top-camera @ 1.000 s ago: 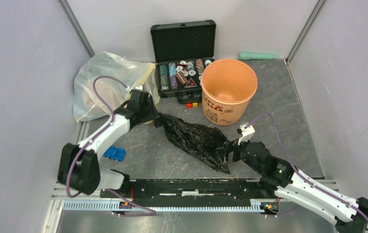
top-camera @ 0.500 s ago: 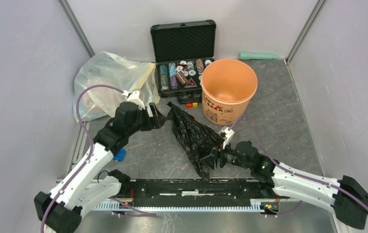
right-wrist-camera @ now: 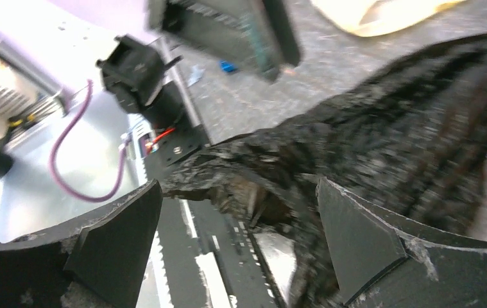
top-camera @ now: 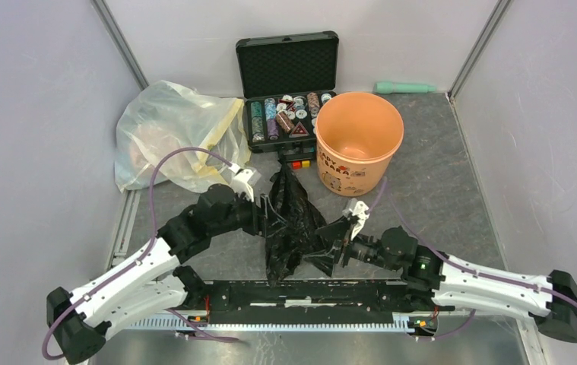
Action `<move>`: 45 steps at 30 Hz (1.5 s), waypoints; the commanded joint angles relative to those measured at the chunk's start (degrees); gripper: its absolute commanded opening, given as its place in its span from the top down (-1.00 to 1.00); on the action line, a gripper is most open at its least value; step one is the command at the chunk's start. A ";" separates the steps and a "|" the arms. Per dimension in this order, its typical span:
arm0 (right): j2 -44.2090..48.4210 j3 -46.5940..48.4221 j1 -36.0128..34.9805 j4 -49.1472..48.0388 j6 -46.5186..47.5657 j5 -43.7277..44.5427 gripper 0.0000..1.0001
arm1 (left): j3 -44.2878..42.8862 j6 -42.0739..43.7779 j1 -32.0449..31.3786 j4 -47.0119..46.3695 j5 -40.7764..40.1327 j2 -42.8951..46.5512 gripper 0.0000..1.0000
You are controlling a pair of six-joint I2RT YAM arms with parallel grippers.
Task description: Put the trash bags into the trash bin
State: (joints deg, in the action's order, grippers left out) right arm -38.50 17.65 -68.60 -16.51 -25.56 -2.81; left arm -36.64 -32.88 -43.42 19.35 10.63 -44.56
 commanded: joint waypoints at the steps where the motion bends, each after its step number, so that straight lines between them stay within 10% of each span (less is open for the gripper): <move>1: 7.00 0.92 -0.21 15.69 1.48 15.36 -0.95 | -0.24 3.95 -6.19 -5.13 -1.23 -1.33 -0.36; 16: 23.80 -2.78 -0.14 29.09 1.11 27.39 -0.81 | -12.36 20.82 -31.35 5.63 -22.65 -21.82 -0.34; 30: 29.47 -3.42 -0.21 32.67 -1.22 29.92 -0.80 | -15.22 20.58 -33.97 7.68 -26.76 -34.56 -0.22; 34: 29.88 -3.77 -0.14 33.29 -1.34 29.86 -0.81 | -14.95 20.75 -33.97 7.01 -25.72 -36.44 0.08; 38: 29.30 -4.15 -0.20 33.37 -0.76 28.71 -0.82 | -15.41 20.22 -33.97 7.14 -26.81 -37.39 0.95; 45: 29.03 -6.12 -0.21 25.80 6.34 19.93 -0.84 | -15.60 19.60 -33.86 7.31 -31.60 -23.55 0.96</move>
State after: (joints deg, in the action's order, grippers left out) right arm -9.34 12.51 -68.58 15.81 -24.27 22.87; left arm -50.81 -13.98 -77.23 27.97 -17.43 -78.32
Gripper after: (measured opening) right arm 0.919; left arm 0.032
